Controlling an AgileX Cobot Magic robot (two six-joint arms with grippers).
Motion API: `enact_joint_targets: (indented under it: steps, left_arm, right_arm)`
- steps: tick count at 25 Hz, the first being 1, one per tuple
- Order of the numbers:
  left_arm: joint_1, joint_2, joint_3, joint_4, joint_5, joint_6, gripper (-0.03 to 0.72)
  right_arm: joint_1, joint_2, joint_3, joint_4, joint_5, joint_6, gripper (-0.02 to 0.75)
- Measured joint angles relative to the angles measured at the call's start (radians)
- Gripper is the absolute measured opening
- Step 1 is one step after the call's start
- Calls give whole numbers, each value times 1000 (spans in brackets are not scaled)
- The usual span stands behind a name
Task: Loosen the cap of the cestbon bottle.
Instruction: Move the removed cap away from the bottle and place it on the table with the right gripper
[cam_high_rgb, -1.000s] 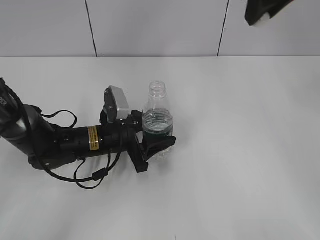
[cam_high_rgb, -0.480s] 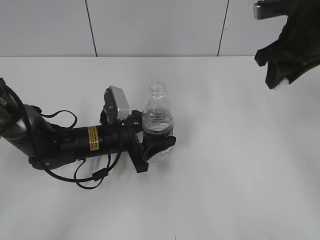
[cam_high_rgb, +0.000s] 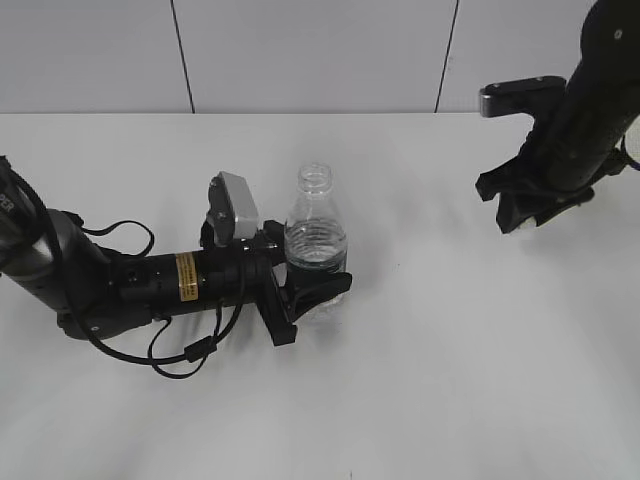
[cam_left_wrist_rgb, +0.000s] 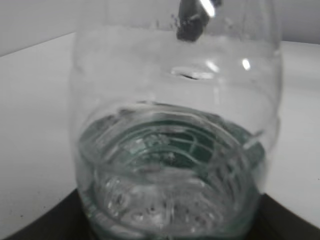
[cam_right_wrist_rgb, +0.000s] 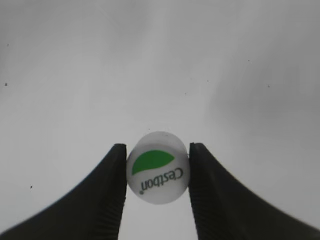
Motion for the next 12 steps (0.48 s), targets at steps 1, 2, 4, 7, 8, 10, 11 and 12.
enact_joint_targets:
  steps: [1,2,4,7,8,10,11,12]
  left_arm:
    - [0,0,0,0,0,0,410]
    - [0,0,0,0,0,0,410]
    - [0,0,0,0,0,0,410]
    - [0,0,0,0,-1,0,410]
    - [0,0,0,0,-1,0,410]
    - [0,0,0,0,-1,0,410]
    - [0,0,0,0,0,0,410]
    - [0,0,0,0,0,0,410]
  right_arm:
    - [-7,18,0,3,-7,0,290]
    - [-16,34,0,7,-12,1,290]
    - [-35,61,0,13,-12,1,290]
    - [-48,88,0,18,-11,1,290]
    - [-50,95,0,18,-12,1,290]
    - [-51,108,0,24,-14,1,290]
    - [-51,115,0,26,-15,1,290]
    - [-51,121,0,27,-17,1,290]
